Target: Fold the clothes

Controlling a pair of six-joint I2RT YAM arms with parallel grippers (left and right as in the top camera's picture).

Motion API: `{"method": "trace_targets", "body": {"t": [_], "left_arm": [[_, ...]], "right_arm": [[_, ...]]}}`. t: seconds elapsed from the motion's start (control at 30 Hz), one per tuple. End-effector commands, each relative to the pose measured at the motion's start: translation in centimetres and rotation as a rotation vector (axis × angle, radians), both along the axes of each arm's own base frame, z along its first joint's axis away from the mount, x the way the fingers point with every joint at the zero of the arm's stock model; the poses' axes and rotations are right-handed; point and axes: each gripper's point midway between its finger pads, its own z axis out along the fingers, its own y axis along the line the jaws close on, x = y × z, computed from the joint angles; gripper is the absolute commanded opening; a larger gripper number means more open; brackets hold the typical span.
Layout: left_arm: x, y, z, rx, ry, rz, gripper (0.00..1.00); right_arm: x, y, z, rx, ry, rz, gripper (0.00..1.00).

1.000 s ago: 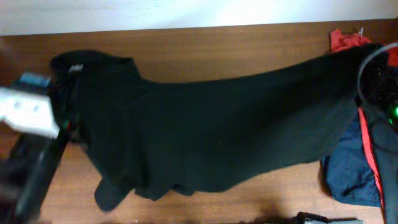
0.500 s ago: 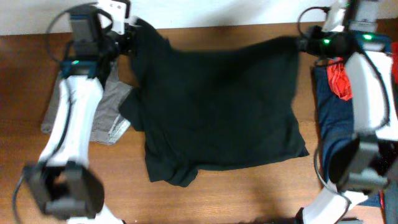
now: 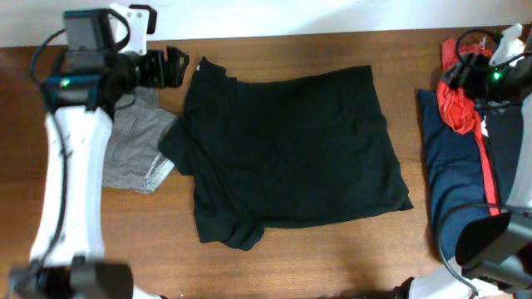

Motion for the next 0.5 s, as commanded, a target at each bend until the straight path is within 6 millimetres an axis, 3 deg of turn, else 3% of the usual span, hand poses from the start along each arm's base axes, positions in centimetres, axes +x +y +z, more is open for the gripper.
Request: {"method": "trace_targets", "body": {"t": [0.0,0.07,0.13,0.23,0.27,0.3,0.37,0.4,0.47], "left_arm": [[-3.6,1.7,5.0,0.101,-0.102,0.055,0.95],[-6.1,4.2,6.4,0.192,-0.106,0.171,0.96],[-8.2,5.7,6.2,0.240,-0.056,0.252,0.97],[-10.8,7.3,2.5,0.277,0.137,0.325,0.89],[-11.1,7.9,-0.3,0.270,0.243,0.338,0.55],[-10.8,8.1,-1.7,0.264,0.281,0.336,0.35],[-9.6,8.2,-5.1,0.223,0.356,0.316,0.08],[-8.7,8.0,-7.0,0.192,0.393,0.297,0.01],[-6.9,7.6,-11.2,0.145,0.468,0.262,0.00]], "right_arm": [[-0.6,0.7,1.0,-0.030,-0.017,0.065,0.65],[-1.0,1.0,1.9,-0.034,-0.037,0.067,0.66],[-1.4,1.2,2.7,-0.039,-0.050,0.069,0.66],[-2.1,1.8,3.9,-0.038,-0.076,0.075,0.66],[-2.4,1.9,4.2,-0.040,-0.078,0.075,0.66],[-2.4,1.9,4.2,-0.039,-0.078,0.075,0.66],[-2.5,2.0,4.2,-0.035,-0.073,0.076,0.65],[-2.6,2.1,4.1,-0.031,-0.068,0.077,0.66],[-3.0,2.2,3.8,-0.022,-0.049,0.078,0.66]]}}
